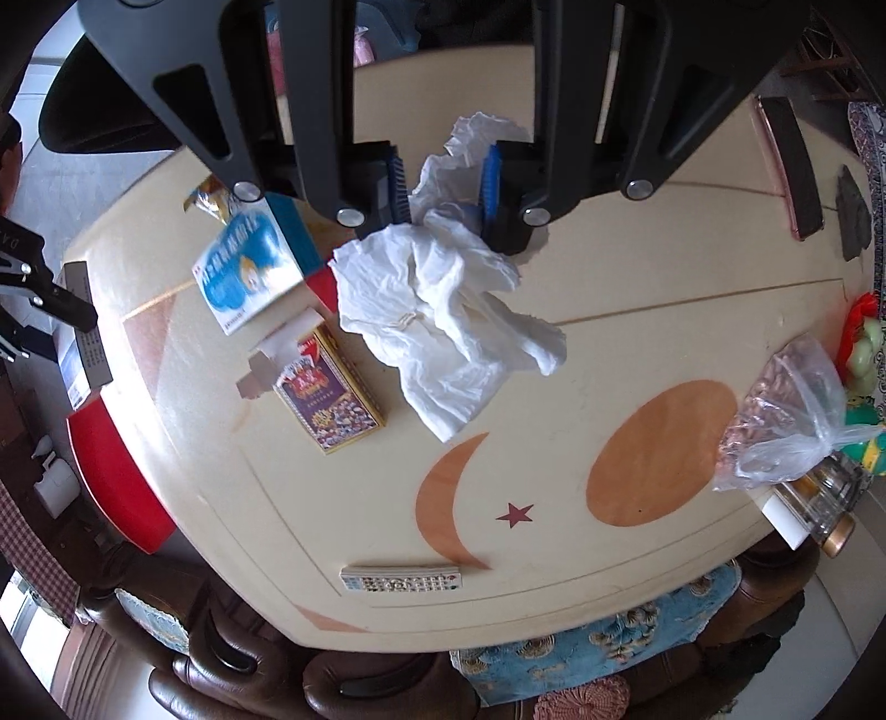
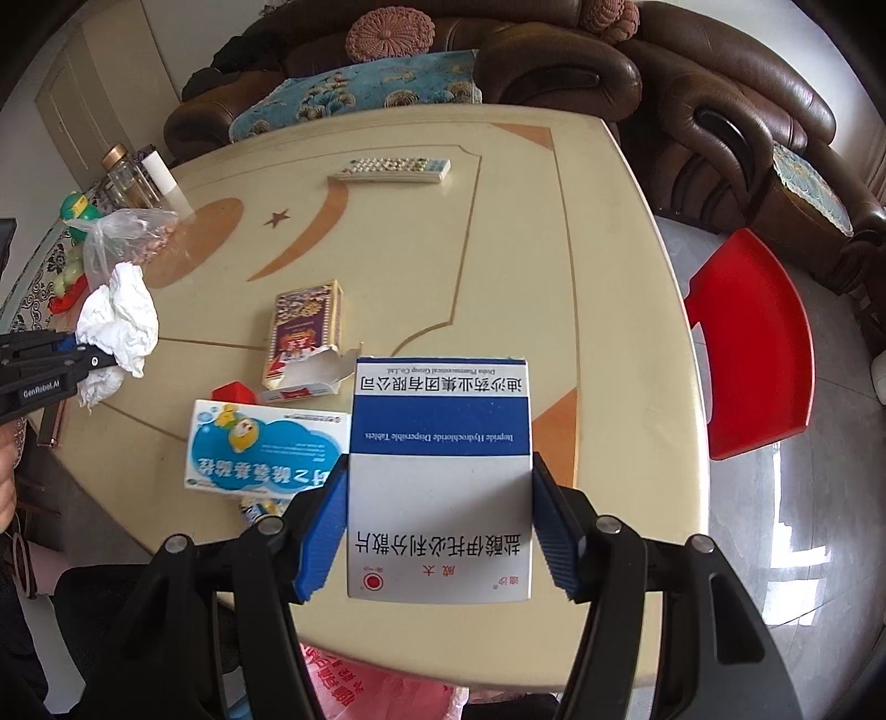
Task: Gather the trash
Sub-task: 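Lift the tissue and medicine box with both tools toward the pink bin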
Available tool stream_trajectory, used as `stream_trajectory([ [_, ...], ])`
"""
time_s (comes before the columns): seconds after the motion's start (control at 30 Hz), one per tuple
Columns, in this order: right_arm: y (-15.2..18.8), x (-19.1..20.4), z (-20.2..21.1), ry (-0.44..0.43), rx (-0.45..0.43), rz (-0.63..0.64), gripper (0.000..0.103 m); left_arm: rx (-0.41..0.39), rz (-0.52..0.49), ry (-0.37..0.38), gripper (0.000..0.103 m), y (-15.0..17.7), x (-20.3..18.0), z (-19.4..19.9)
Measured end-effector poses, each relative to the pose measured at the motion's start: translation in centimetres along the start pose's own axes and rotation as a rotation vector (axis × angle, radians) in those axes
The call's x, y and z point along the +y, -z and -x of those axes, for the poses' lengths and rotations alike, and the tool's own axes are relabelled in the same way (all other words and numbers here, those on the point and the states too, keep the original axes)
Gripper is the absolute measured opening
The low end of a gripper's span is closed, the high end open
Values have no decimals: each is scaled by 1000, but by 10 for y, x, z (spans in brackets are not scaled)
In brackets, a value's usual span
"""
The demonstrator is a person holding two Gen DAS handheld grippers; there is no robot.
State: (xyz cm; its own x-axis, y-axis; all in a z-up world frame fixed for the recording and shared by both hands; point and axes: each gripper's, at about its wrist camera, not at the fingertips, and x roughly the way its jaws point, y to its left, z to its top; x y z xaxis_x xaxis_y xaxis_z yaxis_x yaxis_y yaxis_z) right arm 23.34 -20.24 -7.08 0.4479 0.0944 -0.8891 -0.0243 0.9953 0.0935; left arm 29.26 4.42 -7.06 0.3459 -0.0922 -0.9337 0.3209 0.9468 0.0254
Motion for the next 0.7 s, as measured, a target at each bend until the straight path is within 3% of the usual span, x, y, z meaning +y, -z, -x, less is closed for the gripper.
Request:
stream_trajectory([
  [0.17, 14, 11, 32, -6, -38, 11, 60, -48, -27, -10, 22, 22, -12, 29],
  [0.7, 92, 45, 114, -45, -110, 58, 60, -153, -126, 63, 22, 107, -66, 105],
])
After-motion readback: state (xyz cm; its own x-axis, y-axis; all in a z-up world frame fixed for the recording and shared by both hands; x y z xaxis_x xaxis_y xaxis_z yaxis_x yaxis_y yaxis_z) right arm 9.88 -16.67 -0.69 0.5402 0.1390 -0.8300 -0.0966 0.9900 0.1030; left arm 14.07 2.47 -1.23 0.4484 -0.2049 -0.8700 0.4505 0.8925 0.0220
